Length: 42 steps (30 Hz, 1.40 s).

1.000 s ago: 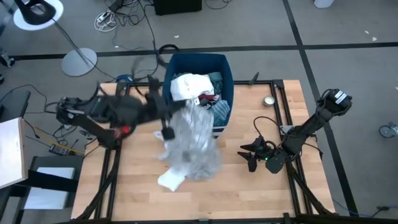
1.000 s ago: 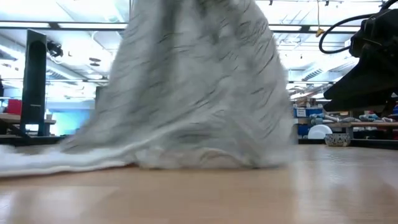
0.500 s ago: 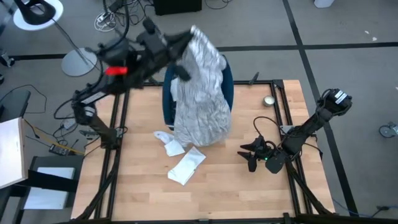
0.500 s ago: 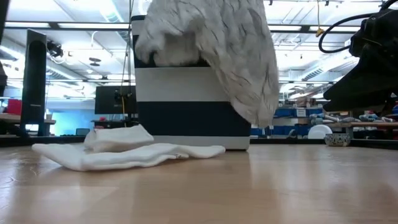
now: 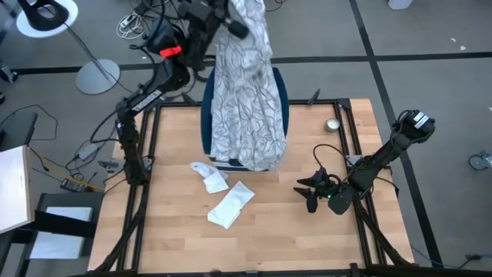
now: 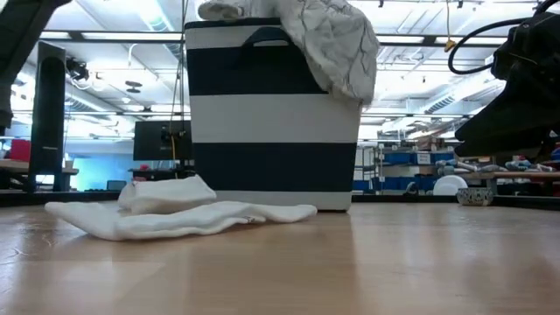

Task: Sort clothes
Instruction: Put the white pattern shirt into the blue bin

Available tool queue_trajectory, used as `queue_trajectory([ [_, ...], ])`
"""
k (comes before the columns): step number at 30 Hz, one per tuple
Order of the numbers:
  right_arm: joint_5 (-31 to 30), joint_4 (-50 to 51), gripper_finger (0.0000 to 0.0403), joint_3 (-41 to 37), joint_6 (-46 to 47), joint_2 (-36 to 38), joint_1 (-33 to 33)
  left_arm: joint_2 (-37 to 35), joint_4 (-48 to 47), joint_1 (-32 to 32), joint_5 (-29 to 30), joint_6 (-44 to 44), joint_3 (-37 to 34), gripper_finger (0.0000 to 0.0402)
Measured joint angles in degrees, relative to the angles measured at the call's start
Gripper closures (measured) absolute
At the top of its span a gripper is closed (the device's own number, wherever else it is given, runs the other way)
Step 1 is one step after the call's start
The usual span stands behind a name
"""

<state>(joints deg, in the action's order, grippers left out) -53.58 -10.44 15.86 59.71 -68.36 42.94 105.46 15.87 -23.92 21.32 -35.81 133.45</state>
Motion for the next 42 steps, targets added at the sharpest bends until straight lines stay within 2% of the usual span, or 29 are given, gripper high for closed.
queue_trajectory([
  [7, -0.2, 0.1, 0.022, 0.0, -1.5, 0.0, 0.0, -0.1, 4.1, -7.5, 0.0, 0.1, 0.0, 0.0401],
  [11, -0.7, 0.2, 0.022, 0.0, -2.1, 0.0, -0.5, -0.1, 1.9, -9.7, 0.0, 2.4, 0.3, 0.0401],
  [14, -0.9, 0.2, 0.022, 0.0, -3.9, 0.0, -2.0, -0.3, -9.0, -9.8, -2.2, 13.4, 0.4, 0.0401],
  [17, -0.8, 0.0, 0.022, 0.0, -6.5, 0.0, -4.2, -0.5, -25.7, -9.8, -9.8, 21.0, 0.4, 0.0401],
  [20, 0.1, -0.1, 0.022, 0.0, -8.2, 0.0, -6.5, -0.3, -41.2, -9.8, -16.0, 21.3, 0.2, 0.0401],
  [26, 3.9, -1.2, 0.022, 0.0, -10.2, 0.0, -10.6, 3.4, -60.0, -10.7, -19.4, 21.4, 0.3, 0.0401],
  [31, 7.3, -4.5, 0.022, 0.0, -12.9, 0.0, -12.7, 8.9, -71.0, -11.4, -25.8, 21.4, 0.3, 0.0401],
  [37, 8.8, -6.4, 0.022, 0.0, -14.7, 0.0, -13.2, 17.8, -81.7, -11.4, -26.3, 21.3, 0.3, 0.0401],
  [42, 8.9, -6.8, 0.022, 0.0, -14.9, 0.0, -13.2, 25.3, -82.6, -11.3, -26.2, 24.2, 0.3, 0.0389],
])
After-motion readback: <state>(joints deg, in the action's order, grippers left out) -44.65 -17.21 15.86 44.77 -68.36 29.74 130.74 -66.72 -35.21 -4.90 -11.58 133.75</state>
